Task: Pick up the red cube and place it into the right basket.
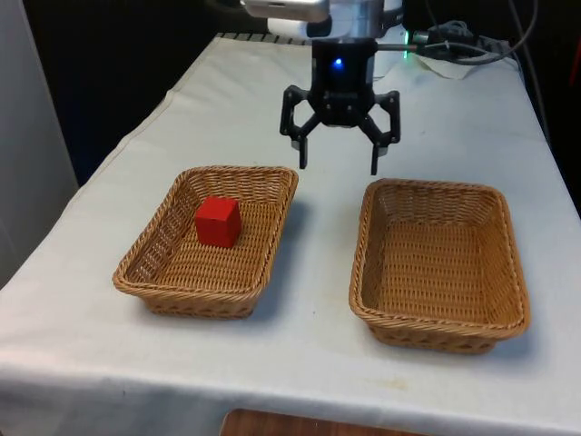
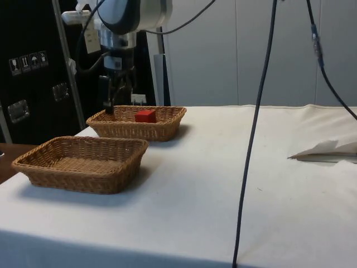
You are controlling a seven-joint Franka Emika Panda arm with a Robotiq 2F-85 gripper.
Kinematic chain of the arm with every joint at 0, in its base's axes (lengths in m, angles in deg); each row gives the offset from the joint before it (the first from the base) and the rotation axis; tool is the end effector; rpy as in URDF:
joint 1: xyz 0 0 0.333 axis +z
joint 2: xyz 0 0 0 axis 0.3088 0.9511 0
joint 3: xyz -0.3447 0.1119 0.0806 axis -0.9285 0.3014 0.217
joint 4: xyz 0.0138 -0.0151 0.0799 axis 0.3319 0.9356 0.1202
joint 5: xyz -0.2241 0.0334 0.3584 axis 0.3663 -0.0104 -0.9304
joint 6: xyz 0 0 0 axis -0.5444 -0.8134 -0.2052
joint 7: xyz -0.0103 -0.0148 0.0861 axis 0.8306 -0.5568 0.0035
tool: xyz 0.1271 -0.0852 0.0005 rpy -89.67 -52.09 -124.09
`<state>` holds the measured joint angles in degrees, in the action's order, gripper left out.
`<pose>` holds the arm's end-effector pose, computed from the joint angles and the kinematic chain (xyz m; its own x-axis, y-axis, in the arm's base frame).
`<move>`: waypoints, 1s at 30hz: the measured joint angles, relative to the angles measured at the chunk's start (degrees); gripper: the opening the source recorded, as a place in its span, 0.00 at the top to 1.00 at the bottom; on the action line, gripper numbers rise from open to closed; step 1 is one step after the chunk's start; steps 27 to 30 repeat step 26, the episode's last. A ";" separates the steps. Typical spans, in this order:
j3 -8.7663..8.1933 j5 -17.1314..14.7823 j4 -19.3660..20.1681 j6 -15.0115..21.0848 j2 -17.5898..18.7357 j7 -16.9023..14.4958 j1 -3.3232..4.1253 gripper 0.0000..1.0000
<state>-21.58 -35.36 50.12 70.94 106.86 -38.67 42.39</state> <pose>0.7105 -0.0209 0.2685 0.9800 -0.0411 0.1946 -0.0451 -0.9988 0.0165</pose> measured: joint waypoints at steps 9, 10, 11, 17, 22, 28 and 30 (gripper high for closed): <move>2.52 0.46 3.44 4.24 -2.18 0.86 0.23 0.00; 2.75 0.46 3.78 4.70 -2.35 0.86 0.23 0.00; 2.92 0.46 4.18 5.16 -2.52 0.92 0.23 0.00; 4.07 0.46 6.07 7.68 -3.38 0.92 0.23 0.00; 5.44 0.46 8.02 10.66 -4.01 0.97 0.23 0.00; 5.84 0.69 8.37 11.34 -4.07 0.97 0.23 0.00; 5.84 0.69 8.37 11.34 -4.07 0.97 0.23 0.00</move>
